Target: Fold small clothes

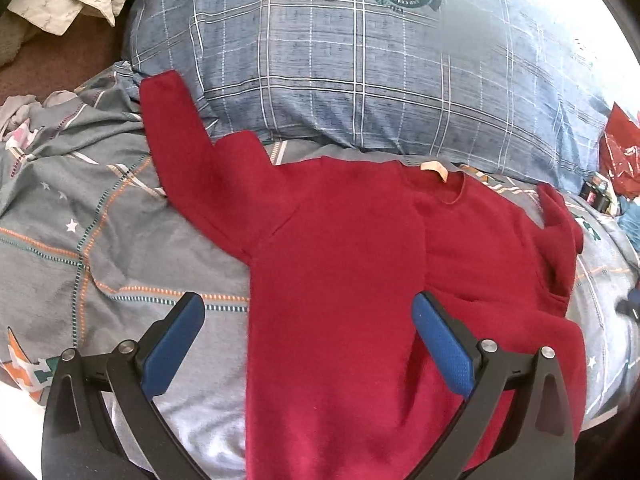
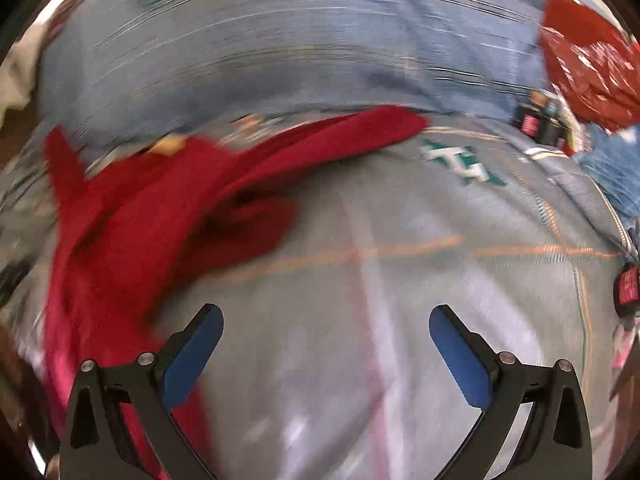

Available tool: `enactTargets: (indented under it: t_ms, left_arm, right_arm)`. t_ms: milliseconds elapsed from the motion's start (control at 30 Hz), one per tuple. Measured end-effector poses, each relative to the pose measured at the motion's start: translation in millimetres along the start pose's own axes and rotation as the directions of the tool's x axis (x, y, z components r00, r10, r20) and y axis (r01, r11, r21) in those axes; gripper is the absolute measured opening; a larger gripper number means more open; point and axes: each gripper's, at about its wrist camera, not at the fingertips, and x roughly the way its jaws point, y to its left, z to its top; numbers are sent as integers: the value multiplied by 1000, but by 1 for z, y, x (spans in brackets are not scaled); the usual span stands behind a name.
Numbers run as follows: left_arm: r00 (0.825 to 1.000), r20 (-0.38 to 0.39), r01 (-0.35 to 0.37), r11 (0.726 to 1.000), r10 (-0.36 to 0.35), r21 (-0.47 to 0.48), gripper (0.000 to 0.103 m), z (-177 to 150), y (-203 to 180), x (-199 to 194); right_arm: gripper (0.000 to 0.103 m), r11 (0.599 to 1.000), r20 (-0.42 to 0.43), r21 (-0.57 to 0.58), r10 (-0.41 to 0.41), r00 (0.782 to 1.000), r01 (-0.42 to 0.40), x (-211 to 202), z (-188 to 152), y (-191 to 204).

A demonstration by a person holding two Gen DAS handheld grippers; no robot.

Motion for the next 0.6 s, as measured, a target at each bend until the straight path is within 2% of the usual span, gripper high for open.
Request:
enactTargets:
  t_ms: [133, 233, 300, 467, 600]
  left_arm:
    - [1000, -4, 5, 1000, -5, -6, 103, 0, -3, -3]
    - [1000, -5, -12, 1000, 12, -6, 103, 1, -5, -5]
    - [1000, -7, -9, 1000, 8, -12, 103, 3, -6, -6]
    - [1000, 7, -6, 1000, 6, -10, 103, 4, -4, -11]
    - [1000, 28, -8, 1000, 7, 16, 103, 7, -7, -13]
  right_arm:
    - [103, 990, 55, -39, 138, 989, -136, -34, -16, 41]
    - [103, 984, 117, -17, 179, 977, -178, -42, -8, 62]
    - [103, 987, 150, -13, 160, 976, -160, -39, 0, 76]
    - [103, 999, 199, -32, 24, 980, -18, -19, 21, 109]
    - [103, 999, 209, -46, 25, 978, -15, -3, 32, 127]
